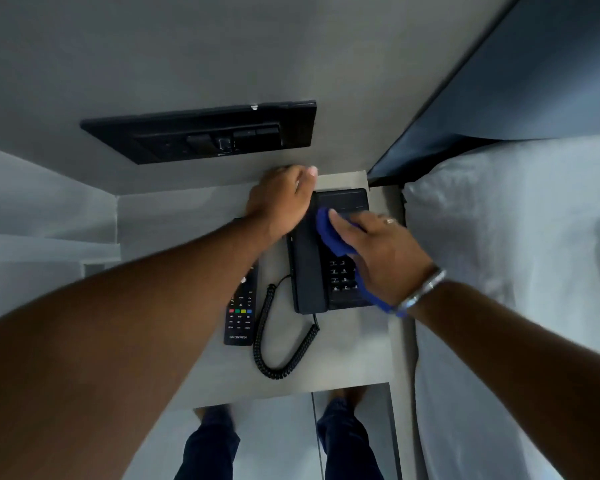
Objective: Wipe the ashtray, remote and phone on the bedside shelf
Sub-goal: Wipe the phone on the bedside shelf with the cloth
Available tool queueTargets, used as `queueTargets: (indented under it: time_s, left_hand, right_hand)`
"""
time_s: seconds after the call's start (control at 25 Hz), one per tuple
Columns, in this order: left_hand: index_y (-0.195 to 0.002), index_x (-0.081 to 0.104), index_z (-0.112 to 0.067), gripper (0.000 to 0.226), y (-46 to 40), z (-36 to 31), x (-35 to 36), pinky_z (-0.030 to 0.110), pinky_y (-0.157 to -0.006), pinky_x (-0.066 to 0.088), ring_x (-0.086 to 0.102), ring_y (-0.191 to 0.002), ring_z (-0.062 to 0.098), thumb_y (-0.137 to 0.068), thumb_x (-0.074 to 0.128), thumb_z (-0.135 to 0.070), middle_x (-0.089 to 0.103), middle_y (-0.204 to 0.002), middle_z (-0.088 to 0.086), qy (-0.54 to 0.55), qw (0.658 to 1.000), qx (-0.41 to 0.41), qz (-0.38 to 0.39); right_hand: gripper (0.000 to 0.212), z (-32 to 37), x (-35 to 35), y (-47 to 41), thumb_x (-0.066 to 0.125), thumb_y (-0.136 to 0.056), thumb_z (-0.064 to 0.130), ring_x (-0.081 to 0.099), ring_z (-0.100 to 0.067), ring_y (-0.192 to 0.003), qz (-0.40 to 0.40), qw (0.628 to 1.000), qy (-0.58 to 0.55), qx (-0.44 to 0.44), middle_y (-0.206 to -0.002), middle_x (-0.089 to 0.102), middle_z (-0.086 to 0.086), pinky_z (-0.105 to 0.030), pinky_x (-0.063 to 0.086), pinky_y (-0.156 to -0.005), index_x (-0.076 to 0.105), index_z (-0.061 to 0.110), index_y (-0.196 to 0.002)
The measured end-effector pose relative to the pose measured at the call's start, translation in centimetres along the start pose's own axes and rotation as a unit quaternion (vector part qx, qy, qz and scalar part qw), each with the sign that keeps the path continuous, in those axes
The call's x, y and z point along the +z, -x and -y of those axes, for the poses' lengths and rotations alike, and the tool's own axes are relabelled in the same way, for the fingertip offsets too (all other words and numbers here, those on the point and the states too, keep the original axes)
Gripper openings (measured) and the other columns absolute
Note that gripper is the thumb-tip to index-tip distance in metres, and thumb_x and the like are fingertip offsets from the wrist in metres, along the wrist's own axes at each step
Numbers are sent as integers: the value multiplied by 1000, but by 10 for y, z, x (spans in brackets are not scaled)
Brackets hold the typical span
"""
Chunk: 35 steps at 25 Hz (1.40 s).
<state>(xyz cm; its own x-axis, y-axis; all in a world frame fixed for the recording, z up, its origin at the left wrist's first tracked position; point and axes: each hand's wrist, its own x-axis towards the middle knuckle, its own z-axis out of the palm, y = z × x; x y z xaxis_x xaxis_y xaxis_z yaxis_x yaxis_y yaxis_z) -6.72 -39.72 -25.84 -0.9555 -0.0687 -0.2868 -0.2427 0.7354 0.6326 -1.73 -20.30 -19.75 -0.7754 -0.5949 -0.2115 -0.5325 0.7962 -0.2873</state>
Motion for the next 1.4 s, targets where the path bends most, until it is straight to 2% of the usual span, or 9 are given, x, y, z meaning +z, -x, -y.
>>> queueTargets:
  time_s: [0.12, 0.36, 0.52, 0.72, 0.8, 0.96, 1.04, 1.16, 1.4]
  left_hand:
    - [-126, 64, -24, 41, -8, 24, -15, 39, -101, 48, 62, -114, 18, -96, 53, -48, 68, -125, 1, 13, 994, 3, 105]
    - [-125, 66, -33, 63, -6, 33, -13, 38, -103, 47, 60, -119, 12, -81, 43, -73, 68, -128, -7, 48, 991, 13, 121]
    - [-127, 64, -36, 61, -13, 30, -18, 40, -110, 40, 53, -129, 15, -82, 46, -73, 62, -137, -8, 37, 985, 3, 169]
    - [-135, 56, -39, 57, -16, 24, -25, 45, -113, 35, 45, -136, 22, -89, 43, -70, 53, -146, -5, -24, 979, -17, 203]
    - [-142, 49, -32, 61, -2, 16, -28, 45, -109, 36, 44, -134, 29, -94, 35, -67, 51, -147, 6, -96, 984, -2, 149]
    - [-140, 44, -9, 57, 86, 10, -10, 45, -97, 42, 49, -124, 34, -98, 43, -48, 54, -139, 15, -92, 991, -41, -93]
    - [-146, 33, -8, 67, 137, 6, 16, 48, -106, 35, 39, -135, 35, -97, 38, -54, 38, -153, 16, -86, 990, -100, -47]
    - [-155, -3, -6, 81, 164, 8, 55, 47, -120, 2, 2, -151, 33, -98, 18, -60, 3, -165, 18, -145, 981, -110, 69]
    - [-148, -22, -11, 80, 163, 18, 68, 47, -115, -14, -9, -151, 36, -91, -1, -63, -9, -163, 22, -190, 975, -98, 68]
  right_hand:
    - [72, 3, -1, -42, 68, -71, 3, 55, -38, -85, 28, 995, 64, -73, -112, 58, -19, -47, 51, -72, 45, 12, -138]
    - [68, 35, 50, 24, 71, -60, 12, 60, -34, -78, 62, 965, 141, -211, -107, 63, -18, -44, 53, -62, 56, 14, -126]
    - [59, 48, 67, 43, 61, -65, 18, 58, -31, -78, 85, 959, 157, -220, -109, 63, -15, -40, 50, -62, 59, 15, -124]
    - [64, 47, 65, 81, 62, -76, 13, 61, -37, -94, 220, 947, 139, -190, -118, 59, -20, -47, 53, -75, 45, 14, -137]
    - [74, 39, 49, 85, 75, -66, 12, 64, -35, -85, 176, 964, 123, -156, -110, 63, -21, -47, 57, -70, 48, 15, -135]
    - [87, 12, -1, 59, 84, -58, 16, 62, -33, -77, 61, 991, 119, -20, -105, 60, -22, -44, 57, -62, 41, 14, -134]
    - [85, 9, -13, 33, 80, -62, 13, 60, -36, -83, 47, 989, 143, -3, -111, 57, -22, -49, 56, -71, 39, 15, -136]
    - [82, 21, -5, -5, 72, -72, 15, 54, -36, -103, 110, 972, 193, -72, -126, 49, -17, -51, 47, -87, 32, 20, -143]
    - [72, 14, -1, -60, 58, -81, 15, 48, -40, -111, 112, 962, 240, -64, -132, 44, -18, -50, 44, -89, 28, 22, -146]
